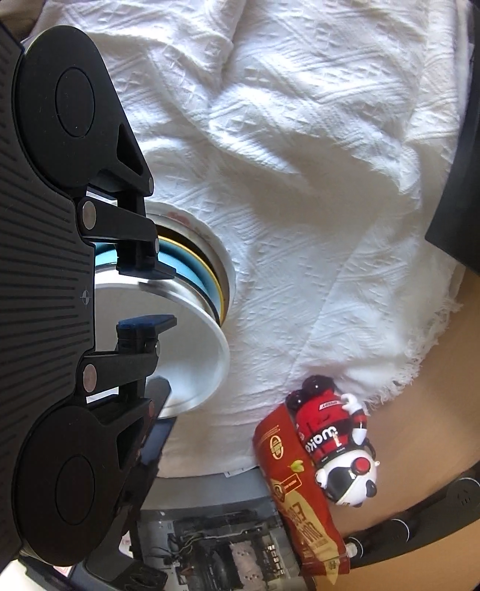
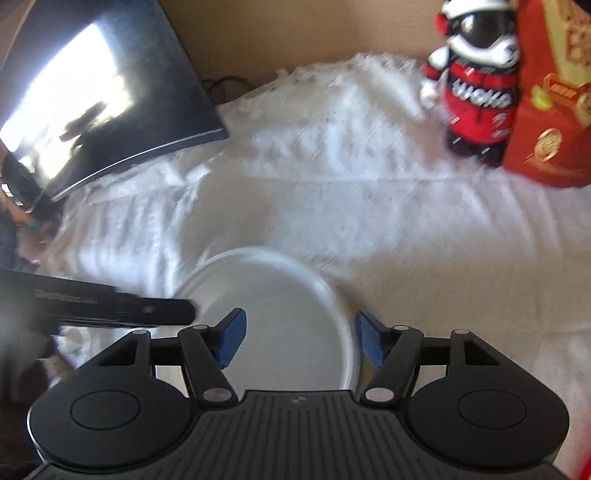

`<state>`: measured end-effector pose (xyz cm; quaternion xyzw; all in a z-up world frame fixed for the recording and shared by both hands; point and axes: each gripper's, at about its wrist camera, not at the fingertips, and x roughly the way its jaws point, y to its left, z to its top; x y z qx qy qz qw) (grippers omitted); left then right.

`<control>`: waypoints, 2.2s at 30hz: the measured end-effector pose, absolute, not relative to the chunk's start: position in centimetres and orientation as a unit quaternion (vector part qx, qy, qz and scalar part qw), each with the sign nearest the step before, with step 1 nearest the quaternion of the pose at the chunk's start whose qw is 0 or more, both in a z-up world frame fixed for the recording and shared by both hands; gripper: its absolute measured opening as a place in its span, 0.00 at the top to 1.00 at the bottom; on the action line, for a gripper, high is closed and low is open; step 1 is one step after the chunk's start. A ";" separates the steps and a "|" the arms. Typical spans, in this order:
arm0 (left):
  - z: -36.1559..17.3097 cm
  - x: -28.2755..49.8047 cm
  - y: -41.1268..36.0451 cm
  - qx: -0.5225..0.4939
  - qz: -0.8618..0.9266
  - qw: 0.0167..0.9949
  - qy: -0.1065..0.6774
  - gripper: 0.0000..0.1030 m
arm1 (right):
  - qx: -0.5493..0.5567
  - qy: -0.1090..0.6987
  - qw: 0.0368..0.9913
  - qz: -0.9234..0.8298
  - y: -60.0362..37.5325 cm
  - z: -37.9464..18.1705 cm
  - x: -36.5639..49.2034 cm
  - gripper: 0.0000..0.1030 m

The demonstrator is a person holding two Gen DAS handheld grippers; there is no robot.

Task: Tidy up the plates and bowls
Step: 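Lower the bowl stack into the stainless steel bowl with both tools, then open both tools and pull them away from the stacked bowls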

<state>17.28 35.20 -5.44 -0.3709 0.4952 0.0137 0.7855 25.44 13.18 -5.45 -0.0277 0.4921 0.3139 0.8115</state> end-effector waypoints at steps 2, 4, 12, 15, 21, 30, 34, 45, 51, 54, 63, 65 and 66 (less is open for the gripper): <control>-4.9 17.0 35.2 -0.370 0.016 0.789 0.490 0.78 | -0.041 0.472 0.826 0.304 12.8 -5.2 25.0 0.35; -4.5 16.7 35.3 -0.372 0.016 0.792 0.483 0.78 | -0.038 0.464 0.831 0.304 12.2 -4.8 24.8 0.35; -4.6 16.9 34.9 -0.380 0.013 0.789 0.482 0.78 | -0.019 0.465 0.811 0.355 12.2 -4.1 23.3 0.35; -4.9 16.7 34.8 -0.384 0.013 0.787 0.484 0.79 | -0.024 0.458 0.811 0.363 12.6 -3.9 22.8 0.35; -4.3 15.7 34.4 -0.347 0.047 0.808 0.474 0.80 | -0.035 0.448 0.823 0.347 12.4 -3.8 22.5 0.35; -5.0 15.1 33.2 -0.317 0.052 0.815 0.482 0.80 | -0.117 0.419 0.852 0.291 12.2 -5.0 21.4 0.26; -5.0 15.1 32.9 -0.328 0.037 0.813 0.480 0.80 | -0.111 0.427 0.843 0.309 12.2 -5.2 20.9 0.22; -5.0 15.5 32.8 -0.342 0.039 0.811 0.474 0.80 | -0.014 0.469 0.819 0.329 11.0 -5.0 22.4 0.33; -5.6 15.5 32.8 -0.338 0.048 0.805 0.485 0.80 | -0.030 0.457 0.823 0.338 11.4 -4.4 21.9 0.36; -6.0 15.4 32.5 -0.334 0.051 0.803 0.491 0.81 | -0.050 0.446 0.826 0.343 11.6 -4.2 21.2 0.36; -1.6 15.0 32.5 -0.305 0.100 0.842 0.434 0.82 | -0.009 0.407 0.858 0.314 7.6 -2.2 22.4 0.37; -0.6 15.3 32.1 -0.307 0.110 0.849 0.416 0.82 | -0.006 0.394 0.869 0.298 6.3 -1.9 22.9 0.37; -0.1 15.5 31.6 -0.303 0.112 0.855 0.405 0.82 | -0.006 0.388 0.875 0.290 5.6 -1.8 23.1 0.37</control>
